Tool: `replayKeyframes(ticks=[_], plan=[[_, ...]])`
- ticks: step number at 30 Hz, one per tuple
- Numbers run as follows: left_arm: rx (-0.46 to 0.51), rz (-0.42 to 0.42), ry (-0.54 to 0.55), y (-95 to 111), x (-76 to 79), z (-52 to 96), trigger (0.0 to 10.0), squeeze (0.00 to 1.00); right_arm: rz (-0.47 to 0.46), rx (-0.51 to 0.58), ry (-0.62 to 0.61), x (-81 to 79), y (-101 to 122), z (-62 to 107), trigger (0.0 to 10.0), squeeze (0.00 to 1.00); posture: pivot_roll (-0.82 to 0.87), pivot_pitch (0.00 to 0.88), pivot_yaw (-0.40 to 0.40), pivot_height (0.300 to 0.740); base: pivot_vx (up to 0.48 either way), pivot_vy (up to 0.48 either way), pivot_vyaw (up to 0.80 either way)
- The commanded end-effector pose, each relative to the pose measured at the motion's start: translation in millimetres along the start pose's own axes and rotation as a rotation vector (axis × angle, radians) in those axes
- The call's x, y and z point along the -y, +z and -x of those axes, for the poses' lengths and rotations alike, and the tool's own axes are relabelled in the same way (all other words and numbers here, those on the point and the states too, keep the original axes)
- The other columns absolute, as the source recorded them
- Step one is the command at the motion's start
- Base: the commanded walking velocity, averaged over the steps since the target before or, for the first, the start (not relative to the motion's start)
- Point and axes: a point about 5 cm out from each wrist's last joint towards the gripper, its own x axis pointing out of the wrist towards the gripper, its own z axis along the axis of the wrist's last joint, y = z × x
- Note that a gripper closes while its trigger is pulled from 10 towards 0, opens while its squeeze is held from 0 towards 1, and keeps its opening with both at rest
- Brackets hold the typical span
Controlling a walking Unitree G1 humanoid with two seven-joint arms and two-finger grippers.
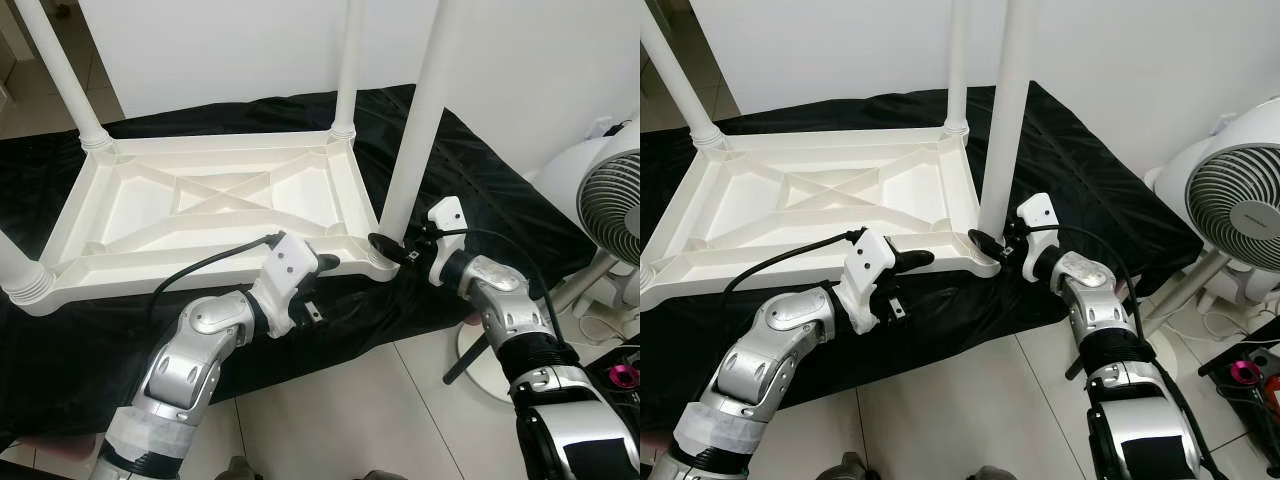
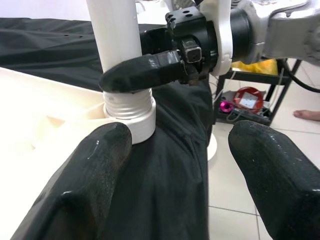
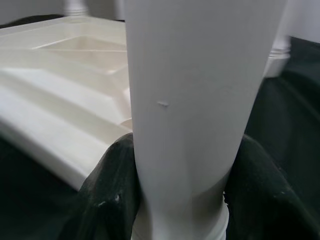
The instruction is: Building children table
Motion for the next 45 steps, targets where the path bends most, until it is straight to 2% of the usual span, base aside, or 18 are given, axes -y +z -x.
replayKeyframes(ticks=[1, 4, 8, 10, 11, 12, 13, 16, 19, 23, 24, 28, 31, 35, 36, 41, 42, 45], plan=[[-0.033, 0.008, 0.204, -5, -11.4, 1.2, 10.0, 0.0, -0.017, -0.04, -0.112, -3.7, -8, 2.4, 10.0, 0.0, -0.06, 0.0, -0.012, 0.74, 0.0, 0.0, 0.0], [-0.034, 0.012, 0.213, -6, -12.0, 1.6, 10.0, 0.0, -0.024, -0.029, -0.138, -7.3, -8, 2.4, 10.0, 0.0, -0.06, 0.0, -0.013, 0.74, 0.0, 0.0, 0.0], [-0.044, -0.004, 0.284, -7, -20.5, 3.8, 10.0, 0.0, -0.14, -0.023, -0.369, -31.0, -10, 1.3, 10.0, 0.0, -0.07, 0.0, -0.017, 0.74, 0.0, 0.0, 0.0], [-0.044, -0.001, 0.288, -7, -21.4, 4.2, 10.0, 0.0, -0.162, -0.029, -0.404, -33.7, -10, 1.3, 10.0, 0.0, -0.07, 0.0, -0.017, 0.74, 0.0, 0.0, 0.0], [-0.046, -0.002, 0.306, -6, -25.4, 5.4, 10.0, 0.0, -0.211, -0.029, -0.523, -45.0, -10, 0.0, 10.0, 0.0, -0.07, 0.001, -0.018, 0.74, 0.0, 0.0, 0.0], [-0.046, -0.002, 0.306, -6, -25.4, 5.4, 10.0, 0.0, -0.211, -0.029, -0.523, -45.0, -10, 0.0, 10.0, 0.0, -0.07, 0.001, -0.018, 0.74, 0.0, 0.0, 0.0], [-0.048, -0.001, 0.332, -6, -29.9, 6.4, 10.0, 0.0, -0.249, -0.015, -0.596, -56.1, -6, -3.1, 10.0, 0.0, -0.08, 0.003, -0.017, 0.74, 0.0, 0.0, 0.0], [-0.046, 0.0, 0.344, -6, -31.8, 7.0, 10.0, 0.0, -0.285, -0.003, -0.596, -63.8, -3, -6.1, 10.0, 0.0, -0.08, 0.005, -0.014, 0.74, 0.0, 0.0, 0.0], [-0.039, 0.006, 0.359, -4, -34.1, 7.5, 10.0, 0.0, -0.263, 0.047, -0.487, -77.3, 9, -11.1, 10.0, 0.0, -0.08, 0.007, -0.011, 0.74, 0.0, 0.0, 0.0], [-0.036, 0.0, 0.362, -3, -34.3, 7.5, 10.0, 0.0, -0.271, 0.066, -0.457, -76.8, 12, -8.2, 10.0, 0.0, -0.08, 0.007, -0.013, 0.74, 0.0, 0.0, 0.0], [-0.035, -0.003, 0.365, -2, -34.6, 7.3, 10.0, 0.0, -0.283, 0.073, -0.455, -76.0, 13, -5.9, 10.0, 1.0, -0.07, 0.007, -0.016, 0.74, 0.0, 0.0, 0.0], [-0.033, -0.004, 0.369, -2, -34.9, 7.2, 10.0, 0.0, -0.286, 0.079, -0.457, -74.7, 14, -3.8, 10.0, 1.0, -0.07, 0.007, -0.016, 0.74, 0.0, 0.0, 0.0], [-0.024, -0.001, 0.372, 0, -33.8, 7.7, 10.0, 0.0, -0.28, 0.097, -0.418, -58.7, 15, 7.2, 10.0, 1.0, -0.07, 0.006, -0.019, 0.74, 0.0, 0.0, 0.0], [-0.018, 0.003, 0.359, 0, -31.1, 7.3, 10.0, 0.0, -0.258, 0.092, -0.351, -49.1, 13, 13.2, 10.0, 1.0, -0.07, 0.004, -0.021, 0.74, 0.0, 0.0, 0.0], [-0.016, 0.0, 0.353, 0, -29.5, 6.6, 10.0, 0.0, -0.2, 0.089, -0.273, -39.3, 12, 17.9, 10.0, 0.0, -0.07, 0.003, -0.019, 0.74, 0.0, 0.0, 0.0], [-0.008, 0.015, 0.331, 1, -26.9, 6.6, 10.0, 0.0, -0.13, 0.069, -0.125, -26.7, 10, 21.5, 10.0, 0.0, -0.07, 0.006, -0.017, 0.74, 0.0, 0.0, 0.0], [-0.008, 0.015, 0.331, 1, -26.9, 6.6, 10.0, 0.0, -0.13, 0.069, -0.125, -26.7, 10, 21.5, 10.0, 0.0, -0.07, 0.006, -0.017, 0.74, 0.0, 0.0, 0.0], [-0.004, 0.026, 0.31, 2, -24.6, 7.7, 10.0, 0.0, -0.058, 0.057, -0.028, -17.1, 12, 20.2, 10.0, 0.0, -0.07, 0.011, -0.014, 0.74, 0.0, 0.0, 0.0]])
